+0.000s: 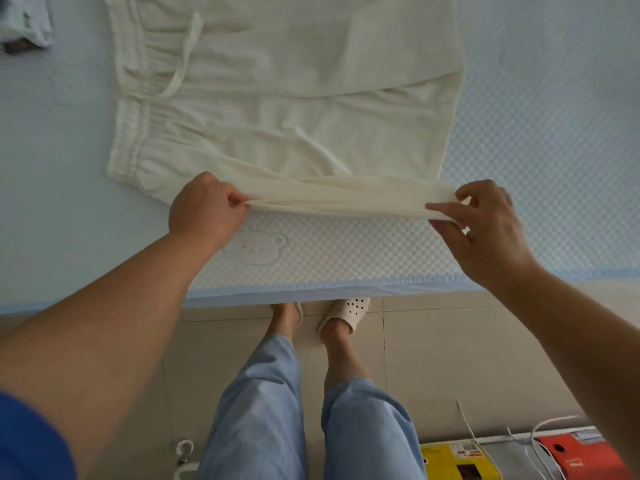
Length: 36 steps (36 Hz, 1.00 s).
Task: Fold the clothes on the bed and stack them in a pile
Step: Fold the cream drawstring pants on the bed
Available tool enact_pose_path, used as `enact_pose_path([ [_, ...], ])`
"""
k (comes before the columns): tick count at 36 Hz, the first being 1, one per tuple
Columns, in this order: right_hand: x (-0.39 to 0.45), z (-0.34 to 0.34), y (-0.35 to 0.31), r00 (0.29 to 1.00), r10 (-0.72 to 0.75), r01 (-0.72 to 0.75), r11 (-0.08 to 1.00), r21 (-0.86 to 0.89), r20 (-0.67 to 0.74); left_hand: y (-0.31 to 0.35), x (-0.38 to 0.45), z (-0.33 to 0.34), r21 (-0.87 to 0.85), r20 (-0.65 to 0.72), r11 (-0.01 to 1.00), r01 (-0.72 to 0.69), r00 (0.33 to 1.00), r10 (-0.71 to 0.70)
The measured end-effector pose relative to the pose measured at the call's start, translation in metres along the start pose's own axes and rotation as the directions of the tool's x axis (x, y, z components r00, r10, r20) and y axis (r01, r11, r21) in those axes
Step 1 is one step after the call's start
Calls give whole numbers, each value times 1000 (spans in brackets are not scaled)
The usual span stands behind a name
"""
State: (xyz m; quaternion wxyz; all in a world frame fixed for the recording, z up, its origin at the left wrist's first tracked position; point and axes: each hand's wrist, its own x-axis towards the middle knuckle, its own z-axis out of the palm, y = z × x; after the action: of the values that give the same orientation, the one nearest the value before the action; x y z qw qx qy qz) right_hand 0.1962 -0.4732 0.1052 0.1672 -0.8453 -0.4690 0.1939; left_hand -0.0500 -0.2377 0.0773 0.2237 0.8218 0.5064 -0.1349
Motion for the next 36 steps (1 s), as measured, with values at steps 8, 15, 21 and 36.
enact_pose_path([
  [8, 21, -10, -3, 967, -163, 144, 984, -107, -198, -4, 17, -11, -52, -14, 990, -128, 992, 127],
  [15, 65, -31, -10, 995, -70, 59, 987, -149, -69, -17, 44, -31, -173, 126, 983, -65, 988, 87],
  [21, 114, -43, -16, 987, 155, -155, 988, 23, -36, -39, 70, -57, -154, 262, 984, -84, 957, 123],
  [36, 294, -71, -35, 926, 361, -363, 932, 1, -113, -28, 191, -145, -173, -203, 971, -165, 971, 129],
])
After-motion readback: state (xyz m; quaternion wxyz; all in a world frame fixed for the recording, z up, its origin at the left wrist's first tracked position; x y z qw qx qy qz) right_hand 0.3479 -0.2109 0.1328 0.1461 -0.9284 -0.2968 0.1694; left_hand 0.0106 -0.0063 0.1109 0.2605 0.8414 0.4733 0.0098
